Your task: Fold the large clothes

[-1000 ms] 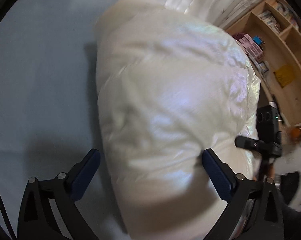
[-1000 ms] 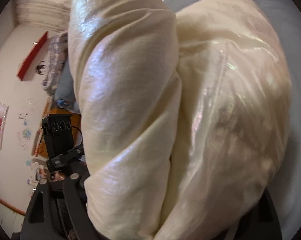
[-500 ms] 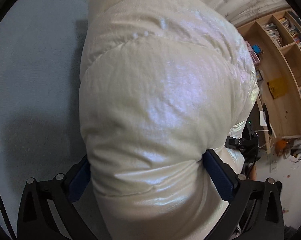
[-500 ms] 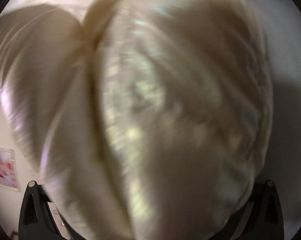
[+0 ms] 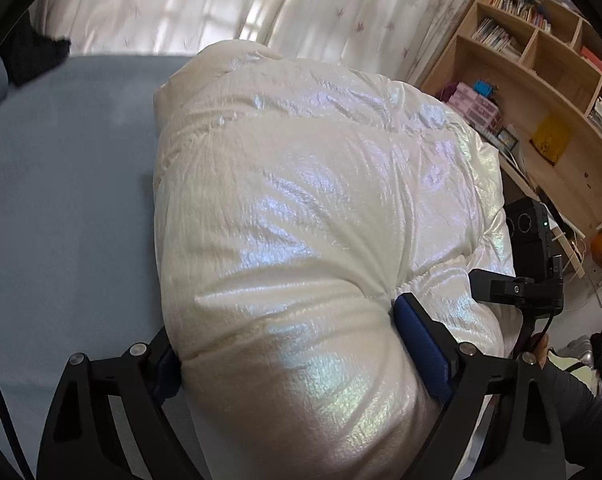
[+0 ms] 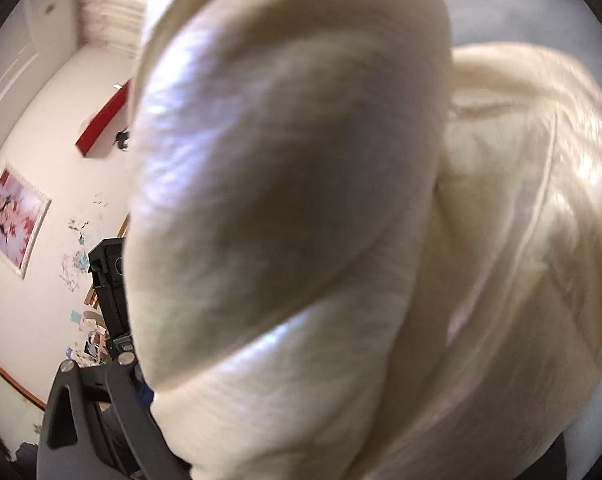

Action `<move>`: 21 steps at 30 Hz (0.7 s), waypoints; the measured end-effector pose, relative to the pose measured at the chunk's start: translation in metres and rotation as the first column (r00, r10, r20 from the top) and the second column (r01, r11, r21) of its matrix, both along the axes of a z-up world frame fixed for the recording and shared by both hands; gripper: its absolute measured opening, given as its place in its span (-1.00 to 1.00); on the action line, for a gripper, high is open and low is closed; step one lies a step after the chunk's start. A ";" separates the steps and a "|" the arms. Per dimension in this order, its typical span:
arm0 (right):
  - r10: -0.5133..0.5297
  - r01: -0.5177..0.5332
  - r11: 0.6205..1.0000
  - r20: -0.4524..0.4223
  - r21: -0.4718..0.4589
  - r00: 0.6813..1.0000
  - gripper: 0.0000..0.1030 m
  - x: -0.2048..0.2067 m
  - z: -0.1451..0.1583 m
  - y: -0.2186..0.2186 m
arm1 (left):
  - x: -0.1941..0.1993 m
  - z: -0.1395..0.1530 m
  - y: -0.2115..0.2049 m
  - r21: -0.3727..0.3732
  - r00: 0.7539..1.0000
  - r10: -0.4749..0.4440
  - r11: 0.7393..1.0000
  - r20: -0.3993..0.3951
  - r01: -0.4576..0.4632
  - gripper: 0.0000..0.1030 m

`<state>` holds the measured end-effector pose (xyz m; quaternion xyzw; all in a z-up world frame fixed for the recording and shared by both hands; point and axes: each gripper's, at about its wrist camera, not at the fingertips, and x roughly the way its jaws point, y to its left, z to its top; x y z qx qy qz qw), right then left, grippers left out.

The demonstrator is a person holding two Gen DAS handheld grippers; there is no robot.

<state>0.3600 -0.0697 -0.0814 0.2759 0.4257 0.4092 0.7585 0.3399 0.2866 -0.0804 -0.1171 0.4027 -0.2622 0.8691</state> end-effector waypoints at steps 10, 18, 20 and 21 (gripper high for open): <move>0.018 -0.018 1.000 0.100 0.005 0.995 0.95 0.094 0.045 0.073 | 0.086 0.053 0.105 0.019 0.992 0.103 0.994 0.069 -0.104 0.77; -0.071 0.055 0.982 -0.087 -0.179 0.994 0.95 0.157 -0.057 0.098 | 0.189 -0.034 0.121 0.069 0.952 0.281 0.959 -0.124 -0.274 0.84; -0.071 0.046 0.983 -0.142 -0.176 0.987 0.97 0.153 -0.080 0.100 | 0.185 -0.054 0.137 0.039 0.942 0.315 0.949 -0.118 -0.313 0.99; -0.064 0.042 0.984 -0.127 -0.171 0.990 0.98 0.149 -0.085 0.101 | 0.181 -0.056 0.138 0.040 0.943 0.318 0.948 -0.098 -0.316 0.99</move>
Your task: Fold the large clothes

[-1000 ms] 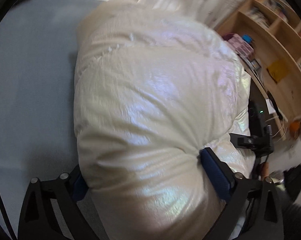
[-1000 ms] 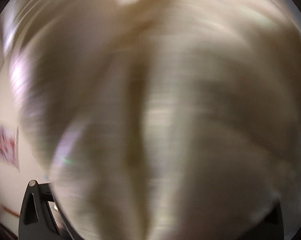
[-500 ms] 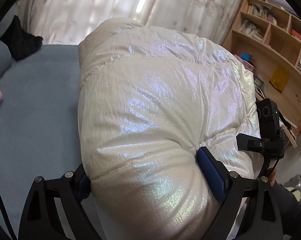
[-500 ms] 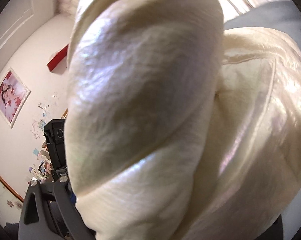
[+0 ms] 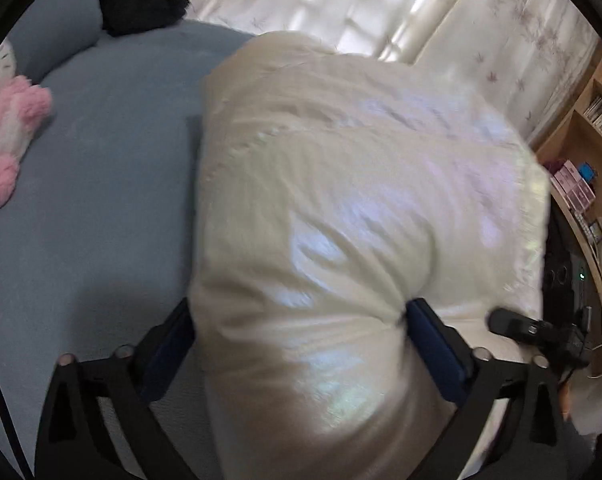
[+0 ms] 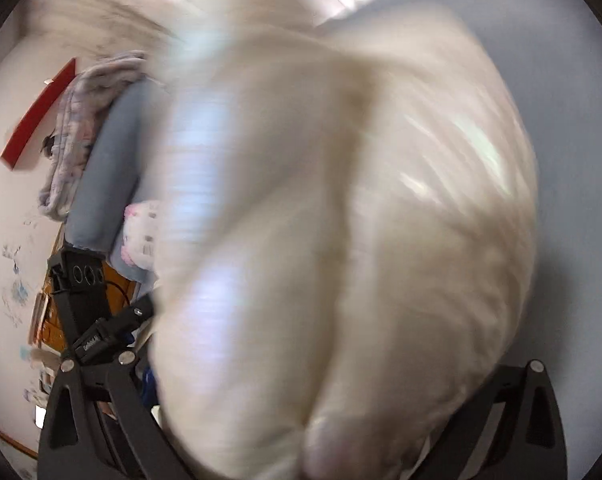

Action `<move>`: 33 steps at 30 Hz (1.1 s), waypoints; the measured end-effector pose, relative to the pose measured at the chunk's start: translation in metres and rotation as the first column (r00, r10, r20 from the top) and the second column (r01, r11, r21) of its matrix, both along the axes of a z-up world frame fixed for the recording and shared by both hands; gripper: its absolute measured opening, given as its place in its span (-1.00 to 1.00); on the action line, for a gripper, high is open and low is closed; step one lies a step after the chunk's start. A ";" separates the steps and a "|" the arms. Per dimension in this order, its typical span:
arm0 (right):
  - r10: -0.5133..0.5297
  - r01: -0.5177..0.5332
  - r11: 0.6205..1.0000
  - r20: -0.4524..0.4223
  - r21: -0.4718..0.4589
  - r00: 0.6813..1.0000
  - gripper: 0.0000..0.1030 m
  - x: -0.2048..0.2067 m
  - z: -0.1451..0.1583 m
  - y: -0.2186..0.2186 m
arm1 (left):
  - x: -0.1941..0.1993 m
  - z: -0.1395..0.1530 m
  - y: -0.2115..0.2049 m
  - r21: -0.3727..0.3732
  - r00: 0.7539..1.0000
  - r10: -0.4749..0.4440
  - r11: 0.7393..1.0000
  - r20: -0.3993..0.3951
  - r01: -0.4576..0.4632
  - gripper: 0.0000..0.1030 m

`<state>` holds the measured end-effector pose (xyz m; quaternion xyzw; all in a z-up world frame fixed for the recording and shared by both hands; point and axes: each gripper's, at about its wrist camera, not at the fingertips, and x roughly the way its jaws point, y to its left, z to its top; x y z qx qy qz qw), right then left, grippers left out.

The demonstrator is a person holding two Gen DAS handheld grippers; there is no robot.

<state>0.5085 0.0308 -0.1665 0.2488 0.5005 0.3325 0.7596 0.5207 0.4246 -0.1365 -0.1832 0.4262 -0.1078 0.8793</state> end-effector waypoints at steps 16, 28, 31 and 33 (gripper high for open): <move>-0.031 0.186 0.945 0.489 -0.270 0.871 0.99 -0.034 0.134 -0.043 | -0.026 0.116 -0.049 0.240 0.968 0.062 0.963 0.242 -0.122 0.90; -0.113 0.274 0.880 0.391 -0.387 0.914 -0.33 0.054 0.095 0.063 | 0.005 0.062 -0.119 0.406 0.989 0.000 0.912 0.150 -0.061 0.30; -0.101 0.273 0.870 0.393 -0.411 0.914 -0.33 0.058 0.079 0.066 | 0.005 0.054 -0.123 0.423 0.989 -0.005 0.904 0.150 -0.059 0.34; -0.108 0.279 0.869 0.395 -0.409 0.913 -0.33 0.058 0.072 0.066 | 0.006 0.050 -0.125 0.435 0.988 0.001 0.898 0.152 -0.067 0.37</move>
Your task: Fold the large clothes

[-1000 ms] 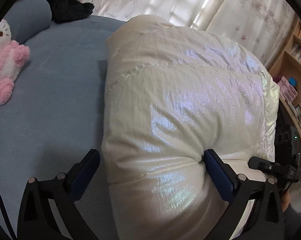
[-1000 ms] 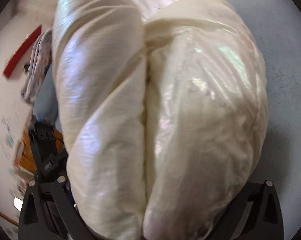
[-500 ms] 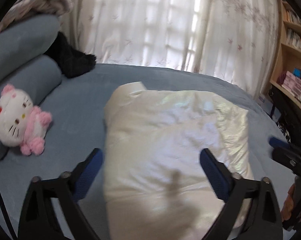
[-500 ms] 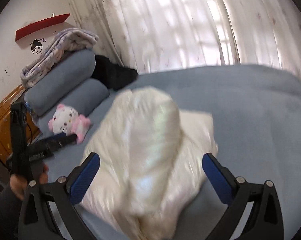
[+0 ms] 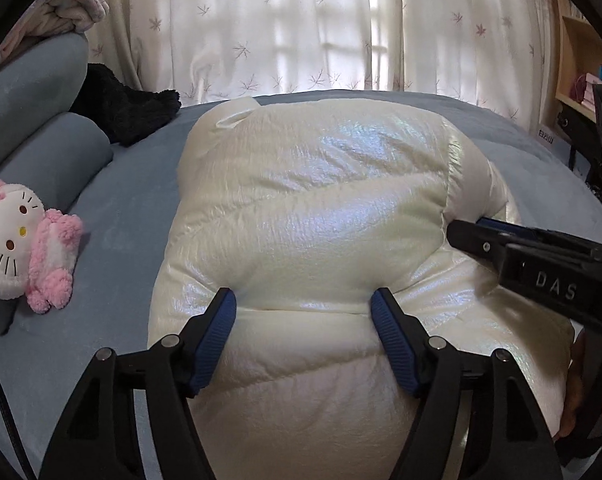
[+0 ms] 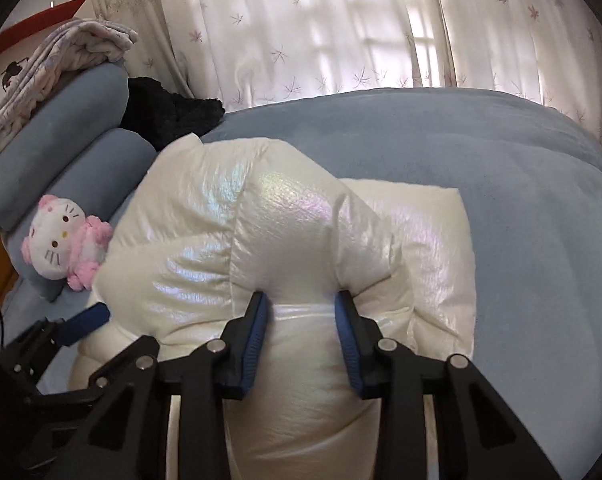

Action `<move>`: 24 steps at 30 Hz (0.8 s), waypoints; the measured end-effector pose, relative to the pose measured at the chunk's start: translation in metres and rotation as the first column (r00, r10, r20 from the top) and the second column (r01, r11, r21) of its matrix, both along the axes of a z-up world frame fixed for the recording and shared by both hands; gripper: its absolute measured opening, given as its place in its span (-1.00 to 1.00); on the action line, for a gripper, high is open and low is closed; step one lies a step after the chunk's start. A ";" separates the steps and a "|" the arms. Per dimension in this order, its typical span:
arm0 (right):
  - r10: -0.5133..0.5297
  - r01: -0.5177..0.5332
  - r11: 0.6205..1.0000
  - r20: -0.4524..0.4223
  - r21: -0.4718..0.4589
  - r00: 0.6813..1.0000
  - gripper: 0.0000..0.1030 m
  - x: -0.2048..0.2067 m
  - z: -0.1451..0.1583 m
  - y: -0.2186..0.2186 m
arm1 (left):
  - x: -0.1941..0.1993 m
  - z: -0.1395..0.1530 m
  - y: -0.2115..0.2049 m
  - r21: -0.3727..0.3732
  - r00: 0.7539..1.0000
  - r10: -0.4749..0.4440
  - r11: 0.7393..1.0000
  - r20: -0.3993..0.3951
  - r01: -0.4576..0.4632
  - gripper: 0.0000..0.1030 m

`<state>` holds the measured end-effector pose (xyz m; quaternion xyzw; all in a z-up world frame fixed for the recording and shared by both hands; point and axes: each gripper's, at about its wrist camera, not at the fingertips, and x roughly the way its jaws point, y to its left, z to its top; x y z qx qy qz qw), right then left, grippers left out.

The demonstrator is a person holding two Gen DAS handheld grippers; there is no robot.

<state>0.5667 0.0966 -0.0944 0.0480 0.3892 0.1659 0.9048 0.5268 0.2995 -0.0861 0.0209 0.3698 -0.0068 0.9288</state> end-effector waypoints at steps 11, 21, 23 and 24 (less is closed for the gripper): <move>0.029 -0.030 0.999 -0.027 -0.031 0.999 -0.21 -0.011 0.007 -0.003 | -0.012 -0.002 0.011 -0.048 0.996 0.086 0.995 -0.009 -0.086 0.64; 0.076 -0.076 0.997 -0.046 -0.001 0.996 0.45 -0.107 0.059 -0.060 | -0.085 0.055 0.022 -0.188 0.980 0.167 0.965 -0.109 -0.185 0.83; 0.078 -0.077 0.997 -0.070 0.019 0.994 0.45 -0.130 0.070 -0.077 | -0.107 0.069 0.016 -0.198 0.982 0.156 0.965 -0.106 -0.175 0.90; 0.083 -0.080 0.996 -0.089 0.030 0.993 0.45 -0.143 0.075 -0.086 | -0.120 0.077 0.012 -0.202 0.984 0.144 0.966 -0.104 -0.163 0.92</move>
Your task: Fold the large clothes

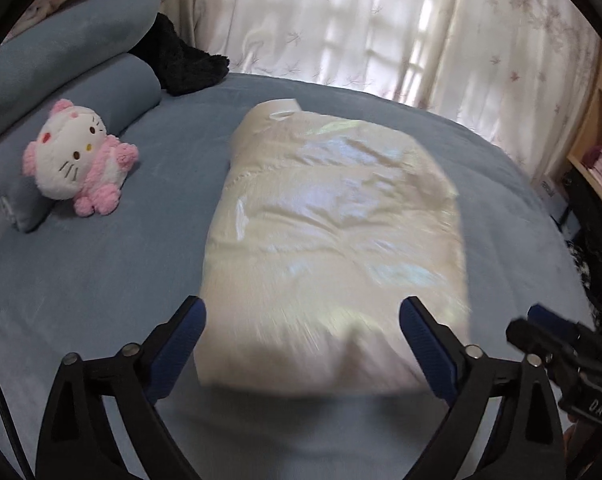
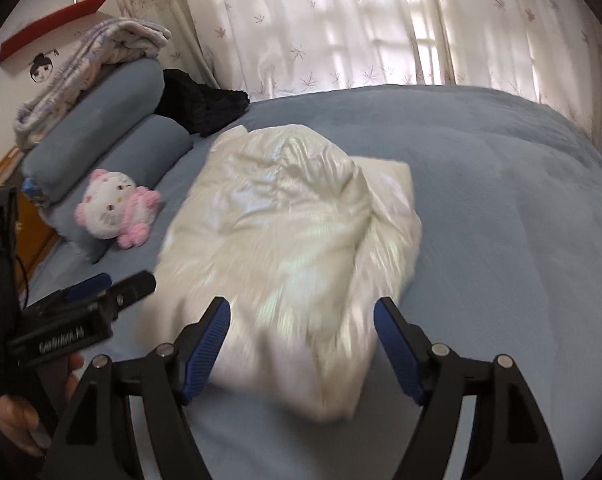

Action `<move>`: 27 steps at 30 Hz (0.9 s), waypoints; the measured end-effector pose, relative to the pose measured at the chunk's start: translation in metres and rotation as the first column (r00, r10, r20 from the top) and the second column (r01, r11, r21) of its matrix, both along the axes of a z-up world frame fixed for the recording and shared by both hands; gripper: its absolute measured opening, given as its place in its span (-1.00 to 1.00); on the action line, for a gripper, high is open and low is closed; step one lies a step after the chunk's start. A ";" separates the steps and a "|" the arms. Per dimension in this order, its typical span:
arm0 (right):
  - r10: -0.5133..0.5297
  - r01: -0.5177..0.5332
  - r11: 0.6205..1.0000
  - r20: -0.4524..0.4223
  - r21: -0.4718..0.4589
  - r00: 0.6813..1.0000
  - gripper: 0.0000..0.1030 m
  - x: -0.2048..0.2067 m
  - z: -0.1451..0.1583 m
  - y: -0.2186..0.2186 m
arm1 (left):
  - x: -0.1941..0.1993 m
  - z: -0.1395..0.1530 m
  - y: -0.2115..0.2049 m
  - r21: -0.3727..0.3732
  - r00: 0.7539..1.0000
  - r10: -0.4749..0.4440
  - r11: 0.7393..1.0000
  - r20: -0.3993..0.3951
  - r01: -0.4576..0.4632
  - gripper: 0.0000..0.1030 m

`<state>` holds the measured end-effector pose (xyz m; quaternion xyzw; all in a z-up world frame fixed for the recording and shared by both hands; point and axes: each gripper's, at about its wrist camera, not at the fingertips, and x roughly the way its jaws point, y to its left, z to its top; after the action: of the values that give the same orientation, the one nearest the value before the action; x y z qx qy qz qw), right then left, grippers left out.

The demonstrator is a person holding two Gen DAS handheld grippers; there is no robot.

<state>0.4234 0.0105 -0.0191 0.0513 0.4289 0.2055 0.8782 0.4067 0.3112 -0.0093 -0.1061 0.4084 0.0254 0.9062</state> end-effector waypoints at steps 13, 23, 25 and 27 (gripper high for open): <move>0.018 -0.018 1.000 -0.007 -0.020 1.000 0.45 -0.177 0.073 -0.081 | -0.164 0.088 -0.099 -0.003 0.985 -0.173 0.985 -0.011 0.173 0.98; -0.068 0.068 0.998 0.028 -0.016 0.997 0.45 -0.274 0.103 -0.150 | -0.281 0.127 -0.172 0.103 0.981 -0.188 0.978 0.049 0.182 0.98; -0.086 0.086 0.996 0.045 -0.005 0.995 0.45 -0.290 0.107 -0.164 | -0.299 0.129 -0.180 0.092 0.979 -0.190 0.979 0.073 0.183 0.98; -0.113 0.114 0.994 0.060 -0.005 0.992 0.45 -0.306 0.108 -0.177 | -0.314 0.128 -0.189 0.084 0.977 -0.194 0.979 0.083 0.188 0.98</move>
<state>0.1178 -0.1662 0.0887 0.0659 0.3999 0.1550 0.9010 0.0926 0.1221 0.1183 -0.0328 0.3737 -0.0511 0.9256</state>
